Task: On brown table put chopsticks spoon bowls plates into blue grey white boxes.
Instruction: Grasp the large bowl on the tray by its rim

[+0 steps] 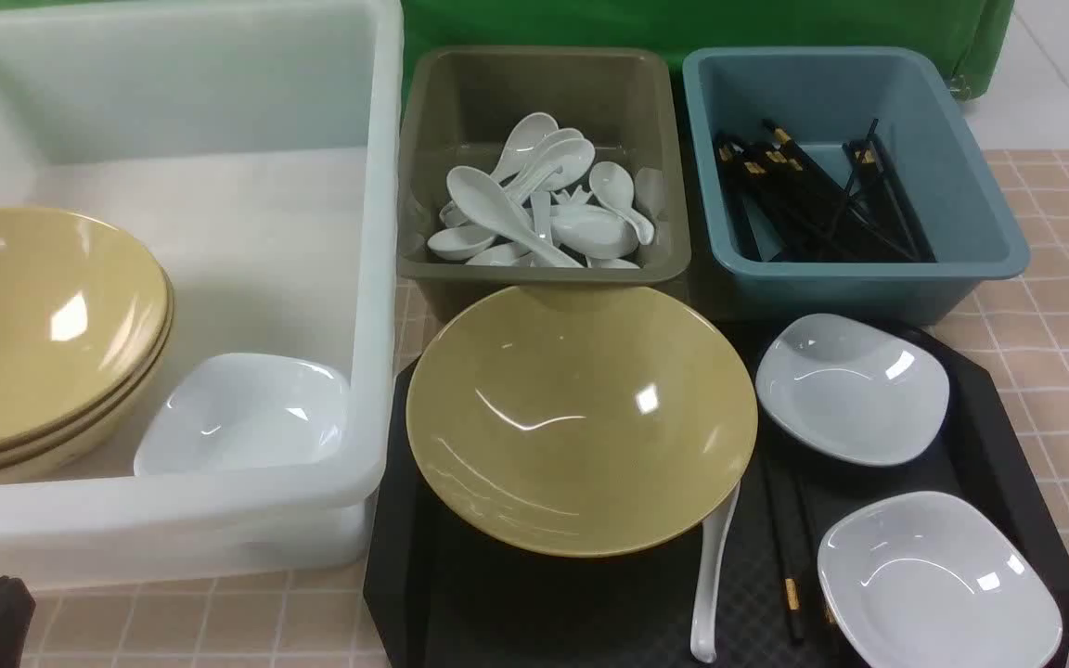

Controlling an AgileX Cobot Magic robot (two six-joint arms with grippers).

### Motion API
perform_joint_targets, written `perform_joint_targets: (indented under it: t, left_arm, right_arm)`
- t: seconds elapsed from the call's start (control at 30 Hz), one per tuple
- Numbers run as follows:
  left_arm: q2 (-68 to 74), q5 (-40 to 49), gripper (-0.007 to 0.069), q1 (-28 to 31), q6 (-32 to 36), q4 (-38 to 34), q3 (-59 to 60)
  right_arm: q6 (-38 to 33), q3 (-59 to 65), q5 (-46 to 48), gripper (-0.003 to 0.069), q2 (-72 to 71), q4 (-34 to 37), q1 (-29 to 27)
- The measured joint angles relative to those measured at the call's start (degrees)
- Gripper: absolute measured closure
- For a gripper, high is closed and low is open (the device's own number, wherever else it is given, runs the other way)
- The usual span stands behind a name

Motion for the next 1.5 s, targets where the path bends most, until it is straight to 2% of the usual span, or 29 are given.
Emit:
perform_joint_targets:
  t: [1.37, 1.43, 1.5]
  left_arm:
    - [0.0, -0.1, 0.0631, 0.0, 0.4, 0.0, 0.0]
    - [0.0, -0.4, 0.0631, 0.0, 0.4, 0.0, 0.0]
    - [0.0, -3.9, 0.0631, 0.0, 0.4, 0.0, 0.0]
  right_arm:
    - [0.0, 0.0, -0.1, 0.0554, 0.0, 0.0, 0.0]
    - [0.0, 0.0, -0.7, 0.0552, 0.0, 0.0, 0.0]
    - [0.0, 0.3, -5.7, 0.0551, 0.0, 0.0, 0.0]
